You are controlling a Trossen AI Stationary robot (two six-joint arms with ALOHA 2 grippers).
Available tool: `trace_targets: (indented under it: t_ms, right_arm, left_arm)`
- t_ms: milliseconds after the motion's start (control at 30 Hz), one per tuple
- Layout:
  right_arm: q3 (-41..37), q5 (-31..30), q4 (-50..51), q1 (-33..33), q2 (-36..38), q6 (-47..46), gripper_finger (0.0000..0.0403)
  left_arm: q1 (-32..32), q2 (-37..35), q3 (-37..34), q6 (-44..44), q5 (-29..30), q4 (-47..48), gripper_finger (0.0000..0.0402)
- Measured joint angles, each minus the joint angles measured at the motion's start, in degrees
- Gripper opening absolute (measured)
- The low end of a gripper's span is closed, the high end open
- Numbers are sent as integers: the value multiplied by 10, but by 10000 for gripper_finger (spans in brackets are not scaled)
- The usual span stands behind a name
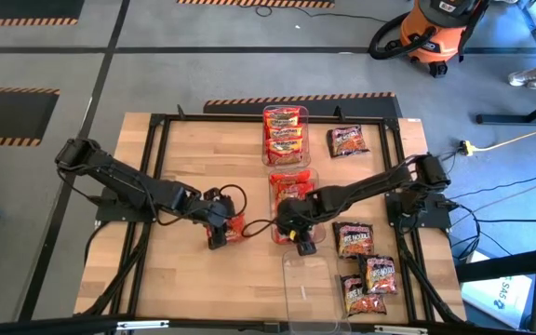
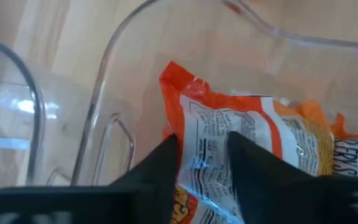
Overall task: Sort Maruchan noodles
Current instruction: Adjust the orange noodle packs in the bin
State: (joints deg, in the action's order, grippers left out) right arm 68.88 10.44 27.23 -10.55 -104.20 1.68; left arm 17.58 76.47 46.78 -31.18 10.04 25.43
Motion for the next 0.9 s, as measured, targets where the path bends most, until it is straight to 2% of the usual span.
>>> trace_targets:
  t_ms: [167,233,433,733,900]
  right_arm:
    - [0,-12,15,-3,-6,18,28]
    - [0,-21,20,-9,-6,29,8]
    - [25,-52,73,-24,0,37,3]
    - [74,-199,163,-25,67,53,0]
    - [74,-224,190,6,87,59,0]
  left_arm:
    - [0,0,0,3,0,-3,159]
    - [0,0,0,3,0,-3,159]
    - [0,0,0,3,0,-6,158]
    - [0,0,0,4,-1,-8,158]
    - [0,0,0,4,-1,-13,158]
